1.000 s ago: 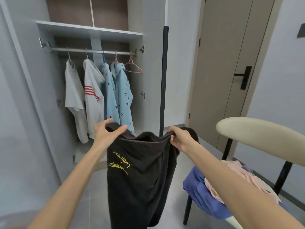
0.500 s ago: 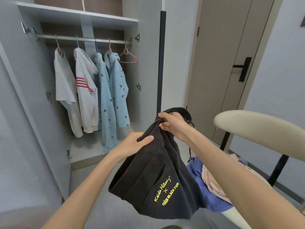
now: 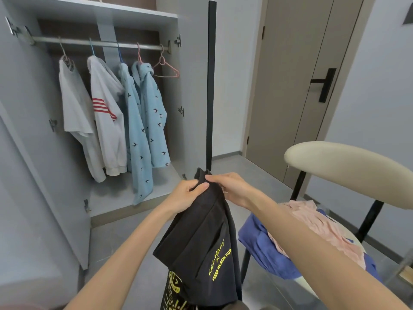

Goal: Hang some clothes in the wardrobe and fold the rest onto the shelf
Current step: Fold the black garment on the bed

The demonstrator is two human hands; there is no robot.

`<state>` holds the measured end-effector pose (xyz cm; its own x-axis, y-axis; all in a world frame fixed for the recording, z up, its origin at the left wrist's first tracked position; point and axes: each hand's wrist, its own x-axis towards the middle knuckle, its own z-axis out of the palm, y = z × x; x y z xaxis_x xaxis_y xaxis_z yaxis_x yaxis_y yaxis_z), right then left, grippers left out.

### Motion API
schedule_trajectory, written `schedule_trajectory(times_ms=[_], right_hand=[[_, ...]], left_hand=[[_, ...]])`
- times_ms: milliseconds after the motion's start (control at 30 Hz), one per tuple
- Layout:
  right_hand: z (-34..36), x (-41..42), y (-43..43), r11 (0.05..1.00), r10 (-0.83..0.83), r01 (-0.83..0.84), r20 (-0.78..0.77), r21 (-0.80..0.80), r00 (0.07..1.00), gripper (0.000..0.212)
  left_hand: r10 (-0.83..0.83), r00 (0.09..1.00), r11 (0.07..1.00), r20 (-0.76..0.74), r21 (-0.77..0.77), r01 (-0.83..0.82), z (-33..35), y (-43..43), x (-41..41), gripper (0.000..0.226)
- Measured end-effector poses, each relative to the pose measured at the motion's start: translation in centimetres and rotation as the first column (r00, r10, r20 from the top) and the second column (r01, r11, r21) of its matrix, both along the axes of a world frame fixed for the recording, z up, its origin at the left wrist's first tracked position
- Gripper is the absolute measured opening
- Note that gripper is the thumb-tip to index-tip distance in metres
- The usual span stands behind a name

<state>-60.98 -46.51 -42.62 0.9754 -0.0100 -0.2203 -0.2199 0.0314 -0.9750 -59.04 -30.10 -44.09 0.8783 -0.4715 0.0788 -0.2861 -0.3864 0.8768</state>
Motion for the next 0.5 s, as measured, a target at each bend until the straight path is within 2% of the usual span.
schedule_trajectory(times_ms=[233,367,433,500], right_hand=[[-0.2,0.9,1.1,0.958,-0.069,0.076,0.034,-0.275,0.997,0.019],[-0.6,0.9,0.5,0.96,-0.111,0.108,0.0,-0.259,0.994,0.01],[-1.2,0.9,-0.1,0.975,-0.15,0.141,-0.043,-0.172,0.988,0.014],[-1.7,0.7,-0.8,0.974,-0.16,0.147,-0.063,-0.171,0.985,0.02]], left_hand=[[-0.114,0.992,0.991,0.058,0.075,0.11,-0.2,0.1,-0.6,0.038],[-0.113,0.993,0.993,-0.011,0.036,0.114,-0.7,0.2,-0.9,0.037],[-0.09,0.994,0.996,-0.067,-0.027,0.088,-0.7,0.4,-0.7,0.037],[-0.017,0.997,0.999,-0.076,-0.047,0.014,-0.6,0.8,-0.2,0.038]])
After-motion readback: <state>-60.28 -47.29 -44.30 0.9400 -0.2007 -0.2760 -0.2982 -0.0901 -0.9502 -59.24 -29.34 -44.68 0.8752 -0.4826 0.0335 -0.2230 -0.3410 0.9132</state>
